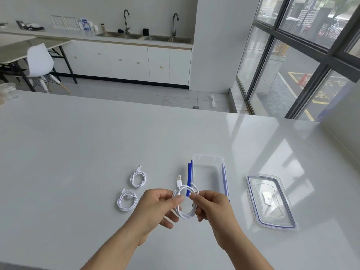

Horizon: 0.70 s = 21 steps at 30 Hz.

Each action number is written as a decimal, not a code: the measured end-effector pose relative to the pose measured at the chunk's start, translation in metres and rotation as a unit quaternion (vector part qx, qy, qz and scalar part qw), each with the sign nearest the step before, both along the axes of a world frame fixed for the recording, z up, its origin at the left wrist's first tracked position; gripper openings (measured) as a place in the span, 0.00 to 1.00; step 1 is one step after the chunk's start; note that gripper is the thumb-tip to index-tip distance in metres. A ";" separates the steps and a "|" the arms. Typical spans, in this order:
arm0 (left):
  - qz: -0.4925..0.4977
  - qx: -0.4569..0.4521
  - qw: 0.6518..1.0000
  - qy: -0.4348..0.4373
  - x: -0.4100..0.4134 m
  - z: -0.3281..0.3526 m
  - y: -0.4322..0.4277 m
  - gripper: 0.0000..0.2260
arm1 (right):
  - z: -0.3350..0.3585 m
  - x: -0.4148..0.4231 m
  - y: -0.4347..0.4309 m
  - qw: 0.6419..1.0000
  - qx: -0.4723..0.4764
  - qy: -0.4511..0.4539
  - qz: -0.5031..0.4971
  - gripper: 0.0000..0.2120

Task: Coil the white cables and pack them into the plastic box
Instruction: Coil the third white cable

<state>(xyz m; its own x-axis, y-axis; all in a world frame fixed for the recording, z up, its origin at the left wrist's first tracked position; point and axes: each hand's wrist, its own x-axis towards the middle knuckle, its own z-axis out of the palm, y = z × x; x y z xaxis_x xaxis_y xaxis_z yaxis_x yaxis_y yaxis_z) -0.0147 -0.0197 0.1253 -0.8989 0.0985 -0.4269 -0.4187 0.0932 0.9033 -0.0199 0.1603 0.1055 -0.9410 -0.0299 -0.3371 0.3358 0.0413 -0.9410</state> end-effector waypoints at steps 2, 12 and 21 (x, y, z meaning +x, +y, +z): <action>0.007 -0.013 1.000 0.015 0.000 -0.002 0.000 0.07 | 0.000 0.000 -0.004 1.000 0.019 0.005 0.002 0.15; 0.012 -0.013 0.999 0.034 -0.005 -0.001 -0.007 0.10 | 0.008 -0.007 -0.009 0.997 -0.047 0.024 -0.053 0.06; -0.043 -0.043 0.997 0.044 -0.004 0.007 -0.009 0.08 | 0.016 -0.014 0.001 0.997 0.037 0.047 0.058 0.13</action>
<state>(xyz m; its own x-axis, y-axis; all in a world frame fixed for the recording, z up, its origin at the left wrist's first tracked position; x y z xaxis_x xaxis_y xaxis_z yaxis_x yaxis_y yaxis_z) -0.0189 -0.0285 0.1323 -0.9228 0.1441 -0.3572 -0.3256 0.2034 0.9234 -0.0340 0.1615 0.1216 -0.9604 -0.1185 -0.2521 0.2345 0.1441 -0.9614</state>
